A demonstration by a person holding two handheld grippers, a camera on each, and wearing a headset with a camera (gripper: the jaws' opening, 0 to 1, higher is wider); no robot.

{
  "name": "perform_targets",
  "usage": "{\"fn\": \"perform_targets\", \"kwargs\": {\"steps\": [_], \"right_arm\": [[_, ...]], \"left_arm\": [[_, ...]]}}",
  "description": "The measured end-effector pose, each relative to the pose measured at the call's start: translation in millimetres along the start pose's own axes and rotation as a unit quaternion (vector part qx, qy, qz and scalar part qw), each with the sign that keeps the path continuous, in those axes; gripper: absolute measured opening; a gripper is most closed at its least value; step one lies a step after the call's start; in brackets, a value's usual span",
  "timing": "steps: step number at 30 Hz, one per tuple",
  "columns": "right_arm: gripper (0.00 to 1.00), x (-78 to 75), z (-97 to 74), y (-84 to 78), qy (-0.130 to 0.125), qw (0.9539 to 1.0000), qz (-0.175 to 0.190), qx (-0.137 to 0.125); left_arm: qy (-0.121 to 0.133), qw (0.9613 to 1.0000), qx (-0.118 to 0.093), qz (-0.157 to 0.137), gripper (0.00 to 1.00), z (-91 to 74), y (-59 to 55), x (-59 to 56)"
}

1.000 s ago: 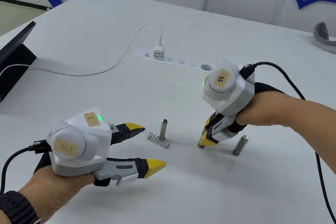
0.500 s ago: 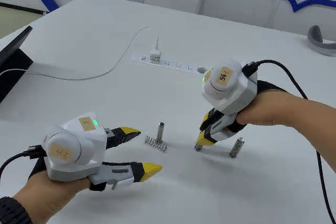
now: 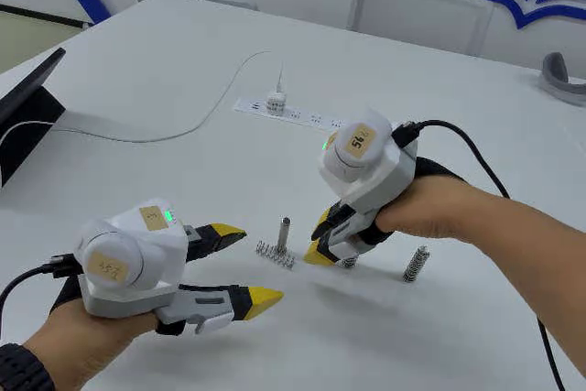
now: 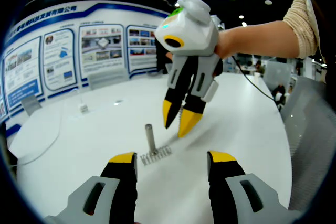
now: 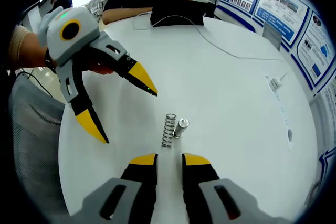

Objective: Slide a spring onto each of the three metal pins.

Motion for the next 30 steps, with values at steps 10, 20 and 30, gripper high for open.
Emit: {"fn": "perform_targets", "kwargs": {"steps": [10,20,30], "right_arm": [[0.18,1.7,20.5,6.8,-0.004,0.9994,0.032,-0.015],[0.15,1.5,31.6,4.7,-0.002,0.9985,0.054,-0.008],[0.12,3.0,34.8,3.6,0.000,0.9990,0.045,-0.008]], "left_arm": [[0.000,1.0000,0.001,-0.001,0.54,-0.1,-0.8,0.7],[0.001,1.0000,0.002,-0.003,0.54,-0.8,-1.7,1.8],[0.002,1.0000,0.004,-0.003,0.53,-2.0,-2.6,3.0]]}}
Point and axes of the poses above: the centre of the closed fingertips' face, and the gripper's own axes: z roughly forward along the fingers, x roughly to its left, y roughly out of its top, the point moved 9 cm from there along -z, roughly backward along the fingers
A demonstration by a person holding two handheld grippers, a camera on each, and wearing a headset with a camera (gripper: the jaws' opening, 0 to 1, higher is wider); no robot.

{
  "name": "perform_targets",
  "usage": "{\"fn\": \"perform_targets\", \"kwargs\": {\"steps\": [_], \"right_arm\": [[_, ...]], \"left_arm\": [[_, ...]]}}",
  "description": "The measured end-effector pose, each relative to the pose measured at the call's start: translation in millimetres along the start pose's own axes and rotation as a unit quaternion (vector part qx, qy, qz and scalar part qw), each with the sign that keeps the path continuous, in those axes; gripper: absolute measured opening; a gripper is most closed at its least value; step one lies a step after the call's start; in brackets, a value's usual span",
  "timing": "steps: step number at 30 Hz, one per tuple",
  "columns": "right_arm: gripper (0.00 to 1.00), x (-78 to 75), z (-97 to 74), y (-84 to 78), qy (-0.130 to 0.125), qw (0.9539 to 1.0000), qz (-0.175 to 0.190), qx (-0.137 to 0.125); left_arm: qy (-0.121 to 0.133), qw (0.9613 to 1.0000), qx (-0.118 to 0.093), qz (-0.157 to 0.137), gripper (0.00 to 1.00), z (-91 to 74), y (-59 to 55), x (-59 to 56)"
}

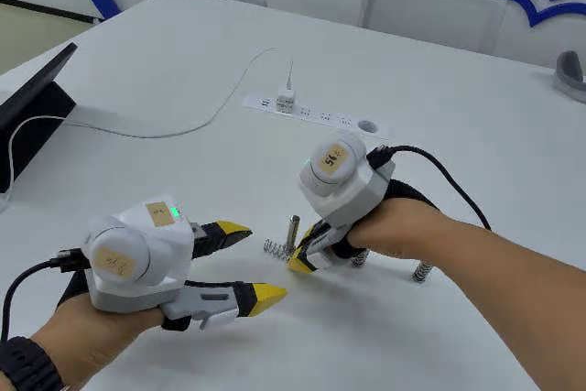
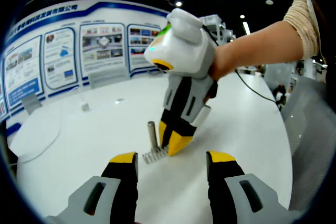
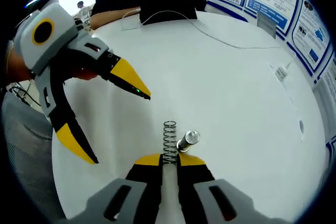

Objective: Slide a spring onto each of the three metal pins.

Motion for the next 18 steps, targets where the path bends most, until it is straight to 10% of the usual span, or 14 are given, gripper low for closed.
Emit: {"fn": "perform_targets", "kwargs": {"steps": [18], "right_arm": [[0.11,26.1,-38.6,-0.8,0.053,0.9937,-0.097,0.016]], "left_arm": [[-0.018,0.9996,0.011,0.019,0.47,2.7,-4.7,-9.7]]}}
Point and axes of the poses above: the centre of the closed fingertips' face, and the gripper's own axes: z roughly forward along the fingers, x roughly to its left, y roughly out of its top, the point moved 9 cm from there along -z, roughly backward along the fingers
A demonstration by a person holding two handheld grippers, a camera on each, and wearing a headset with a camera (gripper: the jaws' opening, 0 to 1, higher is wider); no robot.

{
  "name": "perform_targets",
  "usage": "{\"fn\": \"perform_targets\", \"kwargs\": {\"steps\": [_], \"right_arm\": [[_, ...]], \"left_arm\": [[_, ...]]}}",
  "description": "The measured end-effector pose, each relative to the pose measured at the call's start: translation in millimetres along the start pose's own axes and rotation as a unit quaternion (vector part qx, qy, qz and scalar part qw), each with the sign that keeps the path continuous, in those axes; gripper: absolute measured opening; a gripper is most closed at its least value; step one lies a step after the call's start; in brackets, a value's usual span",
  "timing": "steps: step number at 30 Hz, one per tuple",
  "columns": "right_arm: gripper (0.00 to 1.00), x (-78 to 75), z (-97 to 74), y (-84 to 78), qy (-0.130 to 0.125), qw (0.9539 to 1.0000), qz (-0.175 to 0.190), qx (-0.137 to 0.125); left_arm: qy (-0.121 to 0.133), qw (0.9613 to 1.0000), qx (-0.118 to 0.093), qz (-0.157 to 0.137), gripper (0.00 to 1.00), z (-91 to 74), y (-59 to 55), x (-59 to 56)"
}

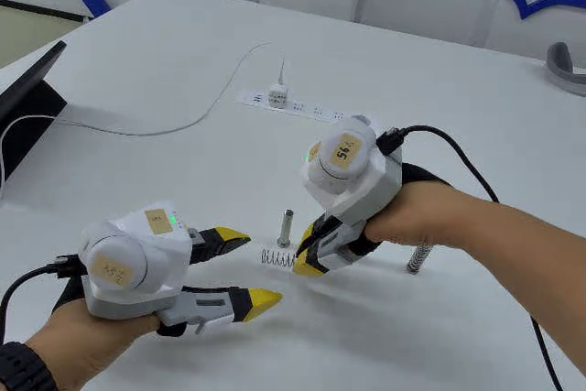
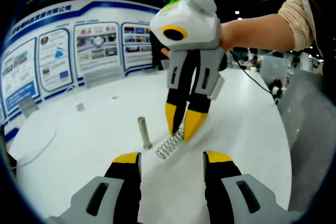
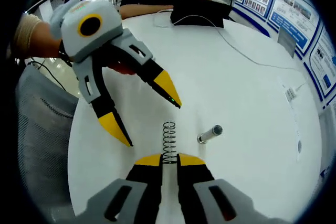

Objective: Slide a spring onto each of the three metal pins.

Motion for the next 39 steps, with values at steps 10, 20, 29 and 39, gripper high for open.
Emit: {"fn": "perform_targets", "kwargs": {"steps": [10,20,29,39], "right_arm": [[0.11,10.2,-13.5,0.3,0.020,0.9991,-0.033,0.016],[0.12,16.3,-16.9,-0.1,0.033,0.9979,-0.047,0.031],[0.12,19.2,-26.7,7.6,0.031,0.9977,-0.054,0.026],[0.11,22.5,-33.7,22.4,0.021,0.9966,-0.077,0.017]], "left_arm": [[-0.025,0.9993,-0.005,0.029,0.31,6.2,3.6,-10.7],[-0.037,0.9976,-0.011,0.058,0.15,9.9,7.1,-15.7],[-0.041,0.9970,-0.009,0.064,0.12,10.9,6.2,-16.8],[-0.044,0.9971,-0.011,0.062,0.12,11.7,6.7,-18.2]]}}
Point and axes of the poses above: the centre of the closed fingertips' face, and the gripper's own axes: z roughly forward along the fingers, x roughly to its left, y roughly out of its top, the point moved 9 cm from there along -z, roughly backward along the fingers
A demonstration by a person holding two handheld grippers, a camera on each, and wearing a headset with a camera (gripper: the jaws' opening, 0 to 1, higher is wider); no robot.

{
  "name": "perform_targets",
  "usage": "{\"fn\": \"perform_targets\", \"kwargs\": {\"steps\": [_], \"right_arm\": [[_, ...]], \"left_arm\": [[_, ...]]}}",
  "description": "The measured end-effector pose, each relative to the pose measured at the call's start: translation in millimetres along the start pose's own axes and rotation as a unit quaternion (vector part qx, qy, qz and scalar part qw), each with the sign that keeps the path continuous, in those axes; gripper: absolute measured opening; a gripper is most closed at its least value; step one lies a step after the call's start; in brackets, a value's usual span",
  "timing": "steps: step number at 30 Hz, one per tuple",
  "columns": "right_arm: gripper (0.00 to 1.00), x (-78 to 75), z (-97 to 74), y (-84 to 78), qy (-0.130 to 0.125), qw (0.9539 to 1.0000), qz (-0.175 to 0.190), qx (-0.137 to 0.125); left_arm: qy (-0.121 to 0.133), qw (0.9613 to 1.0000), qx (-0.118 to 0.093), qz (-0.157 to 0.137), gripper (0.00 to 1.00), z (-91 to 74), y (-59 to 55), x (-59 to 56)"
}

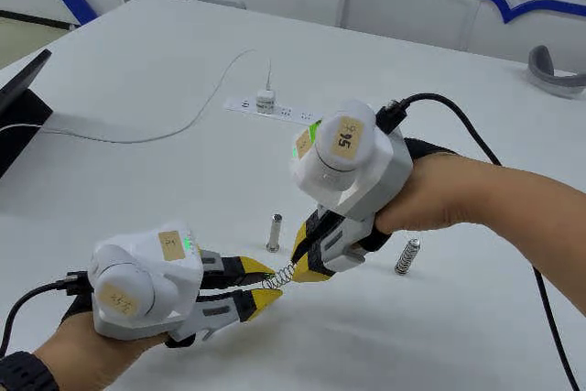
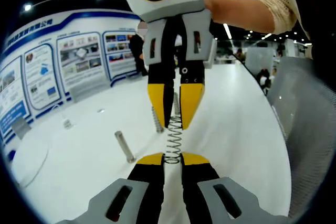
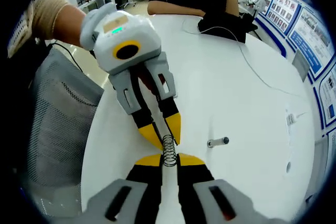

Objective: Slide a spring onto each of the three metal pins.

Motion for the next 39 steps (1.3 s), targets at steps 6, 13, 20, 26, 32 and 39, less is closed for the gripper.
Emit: {"fn": "perform_targets", "kwargs": {"steps": [6,13,20,26,32,39], "right_arm": [[0.11,0.2,-1.8,6.9,-0.002,1.0000,-0.008,-0.006],[0.11,1.4,-3.1,12.4,-0.003,0.9998,-0.014,-0.014],[0.12,1.1,-4.0,12.6,-0.003,0.9998,-0.012,-0.016],[0.15,0.6,-3.1,10.4,0.001,0.9998,-0.007,-0.016],[0.15,0.4,1.8,6.5,0.003,0.9998,0.000,-0.017],[0.15,-1.8,4.3,6.7,0.003,0.9997,0.006,-0.023]], "left_arm": [[-0.001,1.0000,-0.002,-0.003,0.11,1.2,1.1,-0.3],[-0.002,0.9999,-0.007,-0.007,0.11,3.6,2.9,-1.9],[-0.001,0.9998,-0.012,-0.015,0.11,3.9,2.9,-1.9],[-0.003,0.9998,-0.013,-0.016,0.11,4.1,2.8,-2.6],[0.000,0.9996,-0.020,-0.020,0.10,3.7,4.8,-0.9],[0.001,0.9995,-0.023,-0.019,0.10,3.7,7.0,0.1]]}}
Point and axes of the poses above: the centre of the closed fingertips' face, and the gripper's own axes: z roughly forward along the fingers, x roughly to its left, y roughly out of its top, the point moved 9 cm from there along -z, roughly backward along the fingers
